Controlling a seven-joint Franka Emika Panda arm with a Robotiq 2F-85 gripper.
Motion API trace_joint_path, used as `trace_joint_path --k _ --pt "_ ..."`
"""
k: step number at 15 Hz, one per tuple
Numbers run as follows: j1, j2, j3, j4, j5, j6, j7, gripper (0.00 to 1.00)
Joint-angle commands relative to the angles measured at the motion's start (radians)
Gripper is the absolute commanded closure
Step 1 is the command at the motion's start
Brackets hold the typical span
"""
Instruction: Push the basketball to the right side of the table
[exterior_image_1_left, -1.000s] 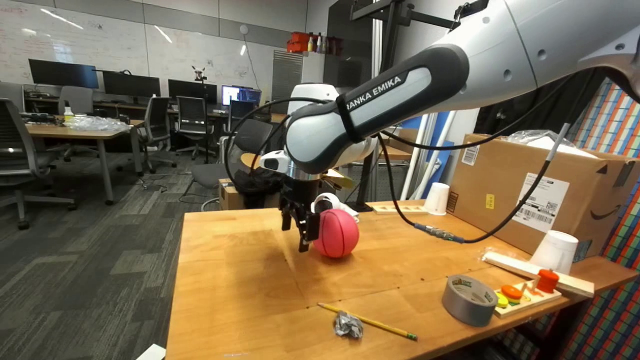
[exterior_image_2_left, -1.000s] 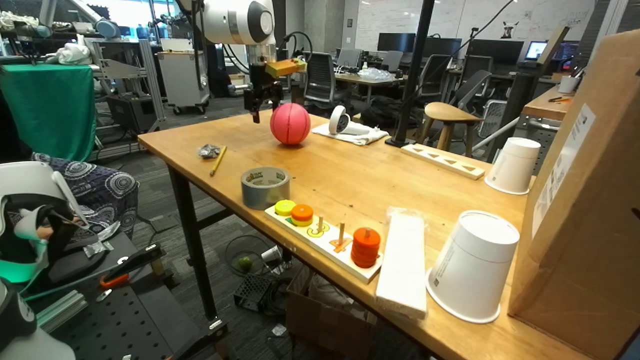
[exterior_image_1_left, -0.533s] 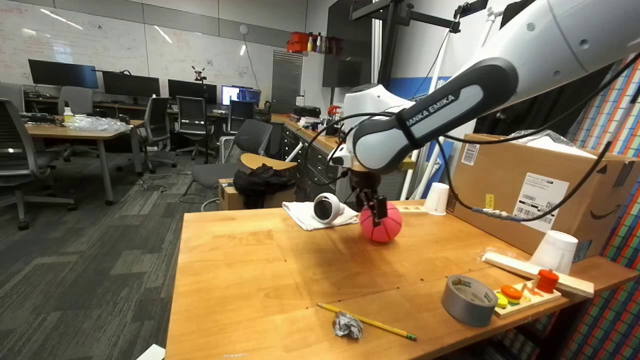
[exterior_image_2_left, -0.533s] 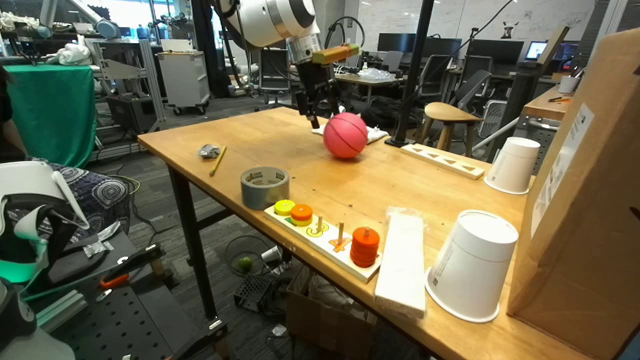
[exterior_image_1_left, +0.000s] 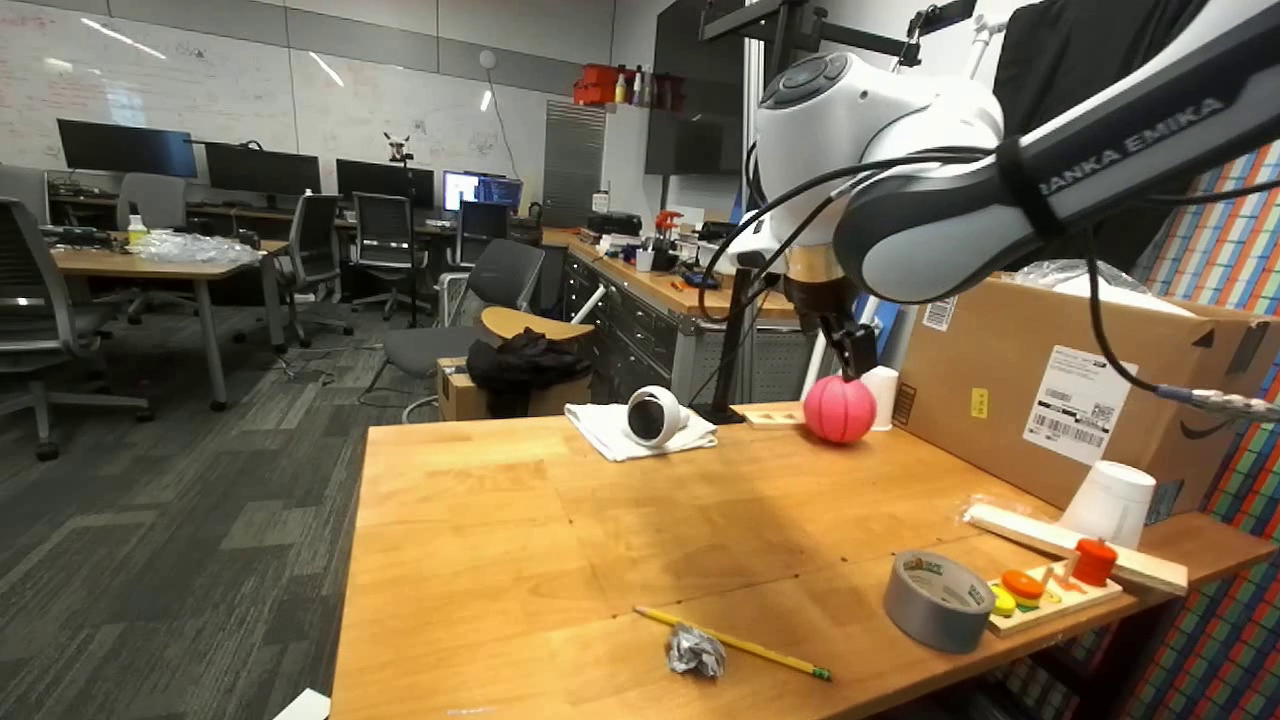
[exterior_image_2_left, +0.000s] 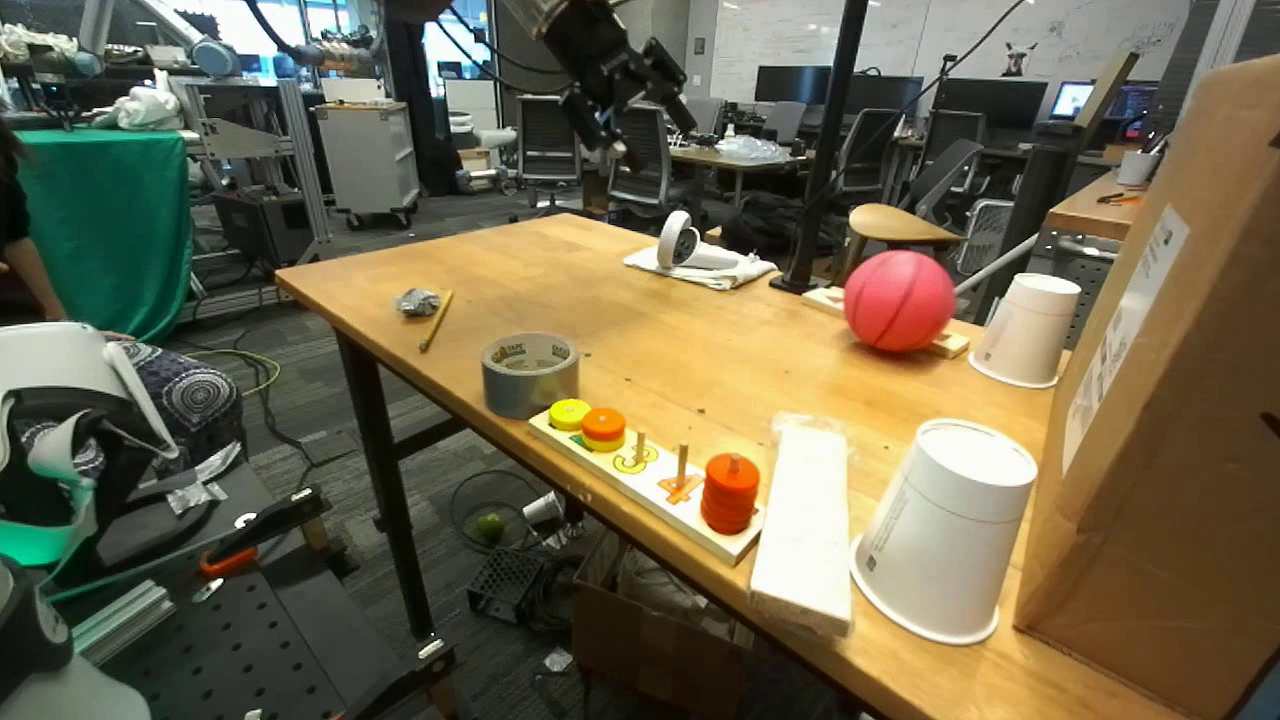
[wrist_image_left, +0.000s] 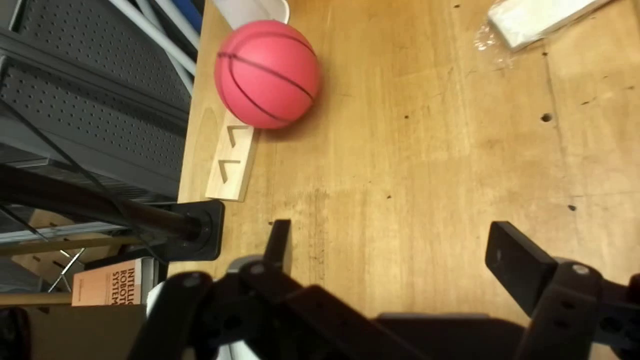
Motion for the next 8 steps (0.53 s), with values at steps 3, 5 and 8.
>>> trace_joint_path --k 3,5,8 --pt "0.044 -0.212 0.106 -0.224 0.095 -0.069 0.108 0.00" --pt "0.063 -0.232 0.125 -0.258 0.129 -0.074 0.118 0.00" --pt "0.080 -0.244 0.135 -0.294 0.177 -0.066 0.122 0.00"
